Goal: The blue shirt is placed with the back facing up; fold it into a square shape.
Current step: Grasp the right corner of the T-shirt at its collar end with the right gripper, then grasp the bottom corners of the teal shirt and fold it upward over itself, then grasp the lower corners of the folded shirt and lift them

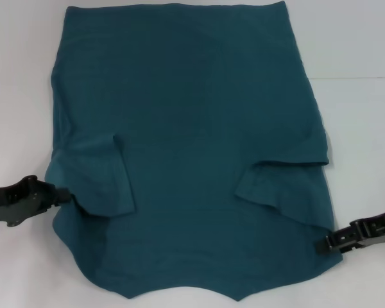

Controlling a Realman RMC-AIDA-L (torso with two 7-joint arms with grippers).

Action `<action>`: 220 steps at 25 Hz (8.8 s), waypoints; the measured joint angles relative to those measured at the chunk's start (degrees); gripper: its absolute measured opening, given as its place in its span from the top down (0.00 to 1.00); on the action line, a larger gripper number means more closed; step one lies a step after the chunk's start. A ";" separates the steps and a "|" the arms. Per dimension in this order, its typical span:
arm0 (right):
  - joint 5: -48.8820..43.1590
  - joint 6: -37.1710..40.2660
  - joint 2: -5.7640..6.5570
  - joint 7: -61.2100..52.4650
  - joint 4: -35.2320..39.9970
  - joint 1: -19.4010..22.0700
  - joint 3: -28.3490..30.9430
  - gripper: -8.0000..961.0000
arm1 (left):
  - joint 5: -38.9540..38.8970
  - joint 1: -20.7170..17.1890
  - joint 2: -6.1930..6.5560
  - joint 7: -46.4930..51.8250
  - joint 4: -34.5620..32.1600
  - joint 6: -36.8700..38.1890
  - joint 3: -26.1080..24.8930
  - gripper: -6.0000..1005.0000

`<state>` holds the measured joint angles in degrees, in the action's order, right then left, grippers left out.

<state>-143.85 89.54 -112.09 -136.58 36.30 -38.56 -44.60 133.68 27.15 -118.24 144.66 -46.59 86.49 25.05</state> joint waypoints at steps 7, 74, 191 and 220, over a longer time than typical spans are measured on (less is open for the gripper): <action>-0.05 -0.71 -0.95 0.15 -0.47 -1.25 -0.36 0.24 | 0.00 0.04 0.12 0.00 0.01 -0.01 0.00 0.96; 10.75 1.56 2.54 1.53 0.87 1.14 15.79 0.89 | 3.35 8.46 3.21 0.26 2.09 1.50 -2.37 0.96; 38.63 -12.86 -1.38 12.05 -3.52 11.60 6.73 0.42 | -14.86 8.17 0.35 -20.29 18.72 -38.94 8.91 0.40; 26.27 -14.49 5.88 4.36 -3.01 4.75 6.41 0.41 | -13.72 8.88 0.52 -18.75 15.96 -38.64 10.29 0.99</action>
<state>-117.58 75.05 -106.21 -132.22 33.30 -33.81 -38.19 119.96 36.03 -117.73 125.91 -30.64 47.84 35.34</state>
